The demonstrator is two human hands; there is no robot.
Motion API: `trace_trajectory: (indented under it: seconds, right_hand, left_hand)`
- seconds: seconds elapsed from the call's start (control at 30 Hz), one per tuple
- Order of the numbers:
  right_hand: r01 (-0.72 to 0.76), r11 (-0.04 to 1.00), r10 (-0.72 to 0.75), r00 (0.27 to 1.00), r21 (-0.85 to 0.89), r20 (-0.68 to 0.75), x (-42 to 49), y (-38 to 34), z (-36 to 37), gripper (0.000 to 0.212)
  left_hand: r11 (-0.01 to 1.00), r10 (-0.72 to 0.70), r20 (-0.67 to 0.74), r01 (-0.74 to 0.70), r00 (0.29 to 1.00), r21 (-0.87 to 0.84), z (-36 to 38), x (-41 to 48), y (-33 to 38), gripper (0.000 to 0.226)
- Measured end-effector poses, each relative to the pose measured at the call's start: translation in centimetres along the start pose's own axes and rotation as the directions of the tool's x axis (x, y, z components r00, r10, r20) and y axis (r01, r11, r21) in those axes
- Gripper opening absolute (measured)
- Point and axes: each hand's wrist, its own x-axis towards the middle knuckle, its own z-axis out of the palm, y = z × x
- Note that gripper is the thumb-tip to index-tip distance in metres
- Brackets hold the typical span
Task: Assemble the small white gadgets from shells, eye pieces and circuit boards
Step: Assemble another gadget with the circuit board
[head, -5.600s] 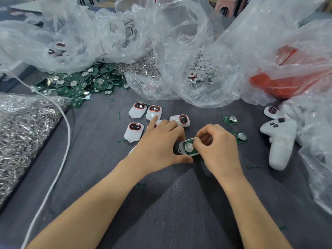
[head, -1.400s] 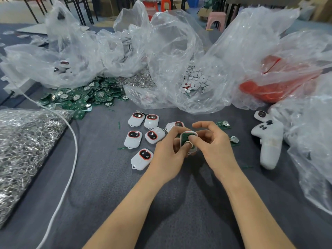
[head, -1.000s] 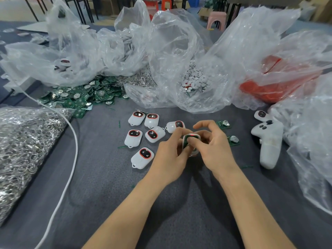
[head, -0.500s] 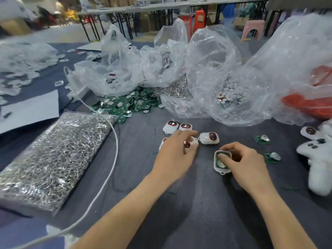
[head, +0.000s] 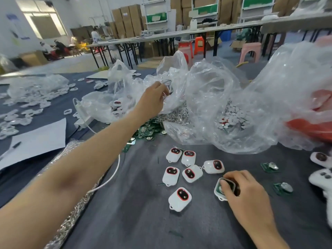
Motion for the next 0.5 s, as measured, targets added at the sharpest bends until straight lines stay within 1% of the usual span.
trace_trajectory:
  seconds: [0.03,0.1,0.17,0.23,0.3,0.33,0.4,0.5]
  right_hand:
    - [-0.003,1.0,0.003,1.0,-0.01,0.003,-0.1,-0.1,0.1,0.008]
    - [-0.007,0.999,0.008,1.0,-0.032,0.026,-0.1,-0.1,0.1,0.008]
    - [-0.016,0.999,0.017,0.999,-0.036,0.029,-0.1,-0.2,0.1,0.008]
    - [-0.034,0.999,0.034,0.999,-0.026,0.013,0.0,-0.2,0.1,0.01]
    - [-0.039,0.999,0.039,0.999,-0.029,0.02,0.0,-0.2,0.1,0.011]
    - [-0.035,0.999,0.036,0.999,-0.033,0.028,0.0,-0.2,0.1,0.011]
    - [-0.028,0.999,0.03,0.999,-0.036,0.037,0.1,-0.2,0.2,0.01]
    - [-0.038,0.998,0.042,0.997,-0.051,0.065,0.2,-0.3,0.1,0.007]
  left_hand:
    - [0.999,-0.033,0.066,0.035,0.997,-0.022,1.0,1.1,0.3,0.032]
    - [0.984,-0.172,0.186,0.176,0.967,-0.005,3.0,3.1,0.5,0.04]
    - [0.956,-0.29,0.236,0.294,0.927,0.021,4.5,4.4,0.1,0.045]
    - [0.932,-0.351,0.282,0.363,0.893,0.012,5.6,5.2,-0.6,0.045]
    - [0.924,-0.369,0.33,0.381,0.869,0.029,6.8,5.7,-1.4,0.046]
    - [0.927,-0.365,0.356,0.37,0.86,0.057,7.4,5.8,-1.6,0.047]
    - [0.938,-0.346,0.397,0.312,0.85,0.149,8.1,6.0,-1.8,0.04]
    - [0.93,-0.348,0.376,0.266,0.859,0.252,8.9,6.7,-1.9,0.031]
